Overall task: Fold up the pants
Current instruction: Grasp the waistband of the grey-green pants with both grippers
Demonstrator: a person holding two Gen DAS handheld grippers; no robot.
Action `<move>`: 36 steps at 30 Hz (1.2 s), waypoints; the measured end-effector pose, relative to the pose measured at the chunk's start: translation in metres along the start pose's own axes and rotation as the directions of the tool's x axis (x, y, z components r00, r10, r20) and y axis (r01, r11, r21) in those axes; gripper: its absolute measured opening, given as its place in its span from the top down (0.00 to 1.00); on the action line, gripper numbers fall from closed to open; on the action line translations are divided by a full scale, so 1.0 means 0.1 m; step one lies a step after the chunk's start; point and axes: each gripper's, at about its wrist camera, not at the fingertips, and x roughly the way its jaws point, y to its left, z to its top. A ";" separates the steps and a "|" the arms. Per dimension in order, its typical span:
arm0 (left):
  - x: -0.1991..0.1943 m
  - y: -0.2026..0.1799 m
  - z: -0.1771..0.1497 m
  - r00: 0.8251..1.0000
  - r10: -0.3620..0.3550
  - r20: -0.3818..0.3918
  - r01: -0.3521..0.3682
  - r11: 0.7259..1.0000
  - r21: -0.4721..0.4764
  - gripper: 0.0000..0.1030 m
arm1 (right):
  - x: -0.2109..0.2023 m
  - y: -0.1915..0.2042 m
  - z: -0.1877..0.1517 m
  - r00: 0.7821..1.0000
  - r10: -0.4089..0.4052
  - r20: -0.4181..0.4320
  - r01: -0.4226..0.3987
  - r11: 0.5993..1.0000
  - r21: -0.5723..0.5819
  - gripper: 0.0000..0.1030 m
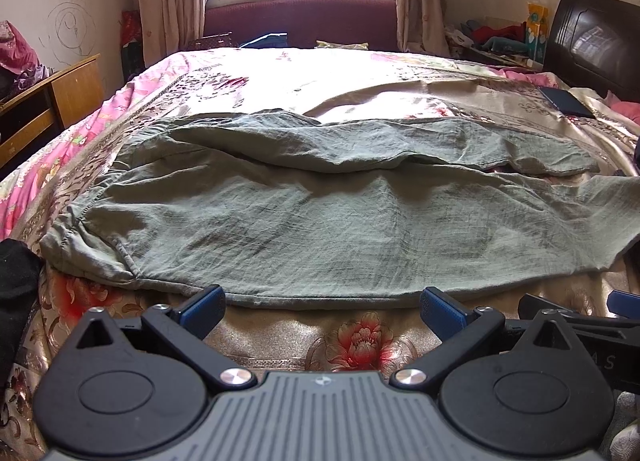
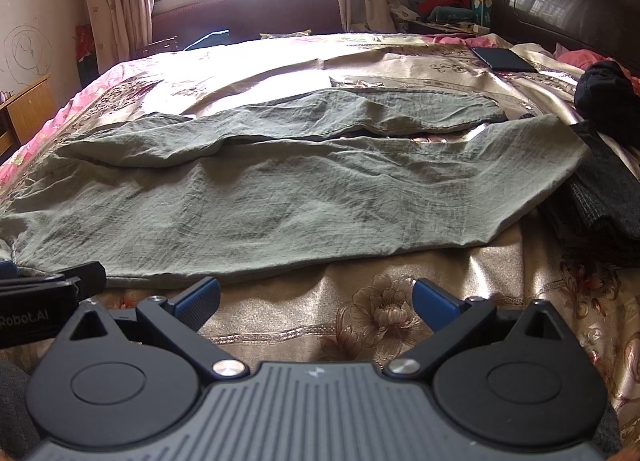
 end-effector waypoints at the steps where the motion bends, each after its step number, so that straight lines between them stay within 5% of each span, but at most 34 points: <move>1: -0.02 0.05 0.03 1.000 0.007 0.010 -0.007 1.000 -0.007 0.00 | -0.01 0.05 0.02 1.000 0.007 0.010 -0.007 1.000 -0.020 0.01; 5: -0.08 0.37 0.19 0.997 0.052 0.054 -0.050 0.998 -0.043 0.00 | -0.01 0.33 0.15 0.995 0.095 0.024 -0.093 0.993 -0.076 0.01; 10: -0.04 0.98 0.29 0.967 0.236 0.101 -0.232 0.971 -0.050 0.00 | 0.12 0.90 0.31 0.972 0.235 0.021 -0.226 0.955 -0.193 0.01; 18: 0.46 2.02 0.21 0.920 0.391 -0.002 -0.391 0.919 -0.052 0.00 | 0.41 1.91 0.37 0.912 0.405 -0.067 -0.395 0.822 -0.410 0.01; 24: 0.74 2.28 0.16 0.937 0.348 -0.037 -0.347 0.937 0.024 0.00 | 0.60 2.50 0.30 0.864 0.477 -0.163 -0.488 0.712 -0.505 0.02; 27: 0.80 2.32 0.16 0.955 0.292 -0.043 -0.290 0.956 0.044 0.11 | 0.69 2.70 0.23 0.849 0.486 -0.206 -0.514 0.671 -0.535 0.07; 33: 0.80 2.43 0.20 0.985 0.165 -0.050 -0.163 0.986 0.028 0.43 | 0.76 2.98 0.05 0.854 0.462 -0.239 -0.501 0.605 -0.619 0.29; 35: 0.77 2.51 0.18 0.990 0.136 -0.049 -0.136 0.991 0.001 0.46 | 0.75 3.03 0.08 0.836 0.479 -0.267 -0.535 0.607 -0.588 0.56; 36: 0.75 2.54 0.18 0.990 0.129 -0.051 -0.130 0.991 -0.012 0.48 | 0.75 3.06 0.11 0.841 0.465 -0.277 -0.533 0.622 -0.574 0.58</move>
